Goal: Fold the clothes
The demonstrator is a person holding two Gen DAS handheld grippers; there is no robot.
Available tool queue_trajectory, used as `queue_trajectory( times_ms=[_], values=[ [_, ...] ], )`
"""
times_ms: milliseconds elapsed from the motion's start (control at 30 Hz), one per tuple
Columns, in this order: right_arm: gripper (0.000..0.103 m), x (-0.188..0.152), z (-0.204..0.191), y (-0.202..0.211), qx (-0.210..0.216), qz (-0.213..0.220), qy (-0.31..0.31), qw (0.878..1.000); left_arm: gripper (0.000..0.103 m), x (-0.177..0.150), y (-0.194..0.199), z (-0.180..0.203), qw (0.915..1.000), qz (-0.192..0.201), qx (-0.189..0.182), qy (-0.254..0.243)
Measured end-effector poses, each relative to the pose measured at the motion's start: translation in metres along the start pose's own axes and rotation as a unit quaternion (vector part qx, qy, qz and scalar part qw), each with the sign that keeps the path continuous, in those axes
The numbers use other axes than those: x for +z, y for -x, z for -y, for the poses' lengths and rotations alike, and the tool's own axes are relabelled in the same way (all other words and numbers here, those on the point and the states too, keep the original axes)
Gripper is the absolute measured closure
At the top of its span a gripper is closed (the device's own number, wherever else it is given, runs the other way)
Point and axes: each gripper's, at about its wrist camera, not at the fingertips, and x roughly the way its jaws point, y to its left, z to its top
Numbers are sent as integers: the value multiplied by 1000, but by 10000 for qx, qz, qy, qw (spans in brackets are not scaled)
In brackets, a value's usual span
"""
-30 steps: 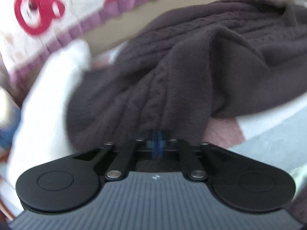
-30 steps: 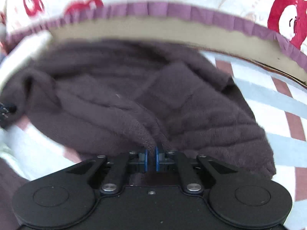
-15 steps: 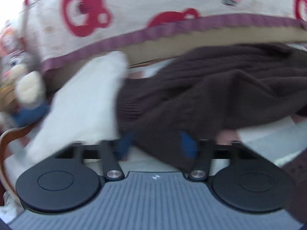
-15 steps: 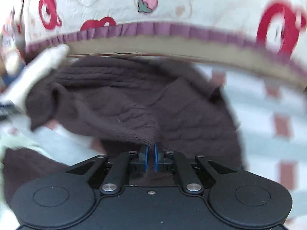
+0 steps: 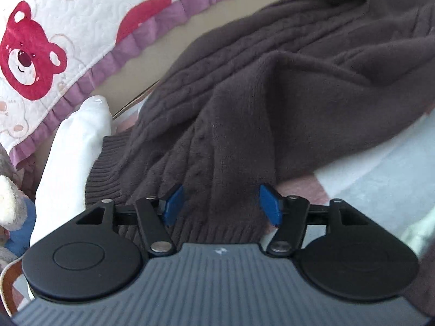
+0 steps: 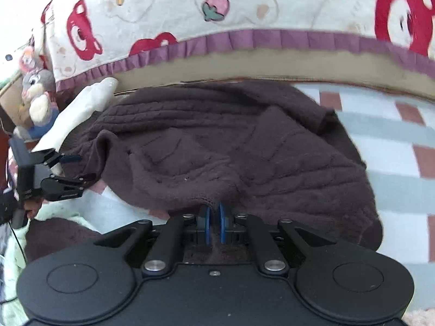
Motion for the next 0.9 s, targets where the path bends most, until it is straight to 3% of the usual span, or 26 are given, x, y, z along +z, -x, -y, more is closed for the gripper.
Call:
queue_trajectory(
  times_ms=[100,200,300,367,433,500,567,667,733,800,900],
  values=[
    [94,1,3,-1,-8,-23,-75,10000,22,5,5,-14,9961,30,-626,627],
    [94,3,9,1,70,47,-321,9994,19,6,-5,-8,9977,-156,-490,438],
    [92,2,17,4,223,165,-632,9976,10,5,-16,-2,9993,-179,-248,234],
    [92,0,22,7,278,260,-840,9957,2,6,-20,-9,9984,-246,-259,446],
    [91,0,25,8,263,303,-957,9946,3,6,-24,-15,9969,-279,-257,687],
    [90,-1,25,6,205,267,-1000,9944,18,4,-25,-20,9955,-194,-292,880],
    [87,0,22,-1,116,96,-911,9957,79,5,-20,-21,9949,-104,-284,967],
    [77,1,15,-10,85,-161,-634,9978,88,11,5,-19,9940,359,41,1029],
    [57,0,7,-12,20,-233,-381,9990,95,13,27,-22,9904,735,507,1058],
    [51,-1,0,-15,36,-370,-128,9992,95,11,46,-29,9834,998,954,1177],
    [46,-4,-16,-27,-61,-798,368,9961,95,1,65,-47,9723,1196,1234,1585]
  ],
)
